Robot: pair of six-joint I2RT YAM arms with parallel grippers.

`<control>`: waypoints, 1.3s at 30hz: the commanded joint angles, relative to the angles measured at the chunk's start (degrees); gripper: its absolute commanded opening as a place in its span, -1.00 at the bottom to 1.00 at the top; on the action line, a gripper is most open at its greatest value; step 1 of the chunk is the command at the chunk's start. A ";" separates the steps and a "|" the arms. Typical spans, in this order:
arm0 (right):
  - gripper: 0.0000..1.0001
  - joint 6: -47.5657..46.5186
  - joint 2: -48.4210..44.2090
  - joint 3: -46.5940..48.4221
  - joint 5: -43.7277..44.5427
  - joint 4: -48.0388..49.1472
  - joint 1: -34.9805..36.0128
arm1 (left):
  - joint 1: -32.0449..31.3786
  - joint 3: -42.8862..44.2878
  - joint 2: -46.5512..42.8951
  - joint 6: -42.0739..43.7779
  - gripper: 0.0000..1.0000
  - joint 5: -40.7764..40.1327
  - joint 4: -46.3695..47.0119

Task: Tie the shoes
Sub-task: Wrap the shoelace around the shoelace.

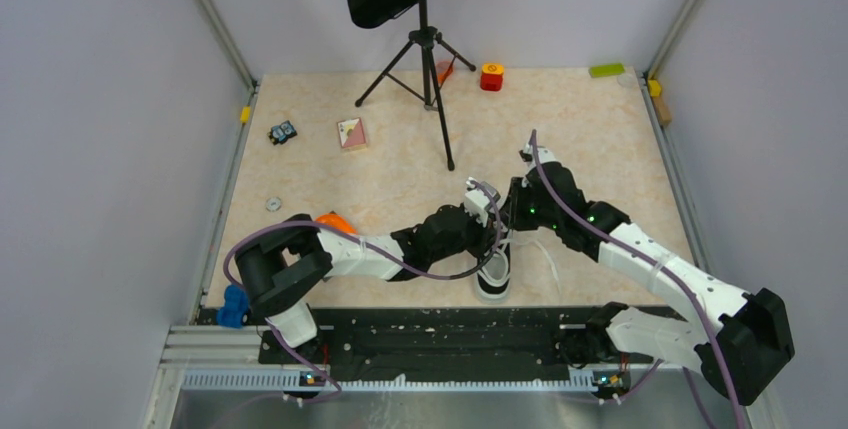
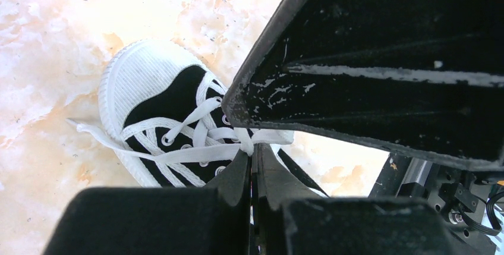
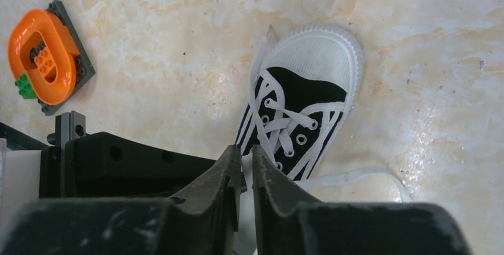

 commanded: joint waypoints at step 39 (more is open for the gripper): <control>-1.00 -0.06 -1.97 0.15 2.01 -0.16 -0.50 | 0.36 -0.70 -3.02 0.43 -1.00 0.92 3.51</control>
